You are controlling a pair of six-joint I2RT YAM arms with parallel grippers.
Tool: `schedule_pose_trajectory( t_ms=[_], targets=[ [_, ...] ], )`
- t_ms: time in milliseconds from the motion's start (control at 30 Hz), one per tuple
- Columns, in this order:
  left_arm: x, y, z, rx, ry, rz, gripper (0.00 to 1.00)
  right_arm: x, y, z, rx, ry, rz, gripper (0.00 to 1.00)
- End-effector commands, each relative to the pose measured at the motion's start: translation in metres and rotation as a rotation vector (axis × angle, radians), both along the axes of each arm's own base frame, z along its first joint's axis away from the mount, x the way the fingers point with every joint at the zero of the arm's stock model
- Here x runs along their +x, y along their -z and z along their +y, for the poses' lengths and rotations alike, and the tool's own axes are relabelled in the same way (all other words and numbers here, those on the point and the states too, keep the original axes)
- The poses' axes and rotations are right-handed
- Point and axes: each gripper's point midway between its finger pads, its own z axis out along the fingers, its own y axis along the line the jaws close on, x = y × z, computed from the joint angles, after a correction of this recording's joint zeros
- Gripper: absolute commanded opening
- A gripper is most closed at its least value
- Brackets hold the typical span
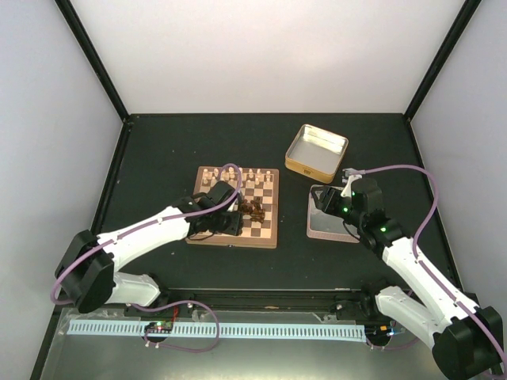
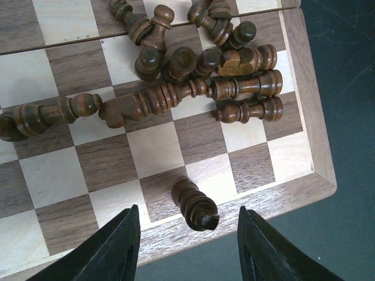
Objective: Set up the chess pieces on the board
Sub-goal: Place the chess piece on the chessboard.
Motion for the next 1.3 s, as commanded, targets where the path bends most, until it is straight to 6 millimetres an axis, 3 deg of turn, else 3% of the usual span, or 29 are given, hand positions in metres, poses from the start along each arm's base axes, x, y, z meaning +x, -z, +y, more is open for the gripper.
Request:
schedule_pose_trajectory(
  t_ms=[0,200,533,700,900,1267],
  targets=[
    [0.007,-0.02,-0.005,-0.039,-0.012,-0.048,0.48,-0.004,0.003,0.005,-0.001,-0.033,0.005,0.62],
    [0.014,-0.037,0.014,-0.043,-0.102,-0.128,0.48,-0.013,0.009,0.034,-0.016,-0.163,0.022,0.62],
    [0.016,-0.056,0.073,-0.17,-0.346,-0.252,0.49,-0.055,0.035,0.143,-0.025,-0.484,0.102,0.7],
    [0.012,-0.064,0.101,-0.239,-0.44,-0.304,0.57,-0.075,0.048,0.192,-0.035,-0.609,0.143,0.78],
    [0.007,-0.064,0.119,-0.241,-0.478,-0.311,0.59,-0.073,0.057,0.223,-0.041,-0.634,0.169,0.81],
    [0.007,-0.058,0.127,-0.236,-0.487,-0.299,0.61,-0.07,0.088,0.252,-0.057,-0.643,0.271,0.82]
  ],
)
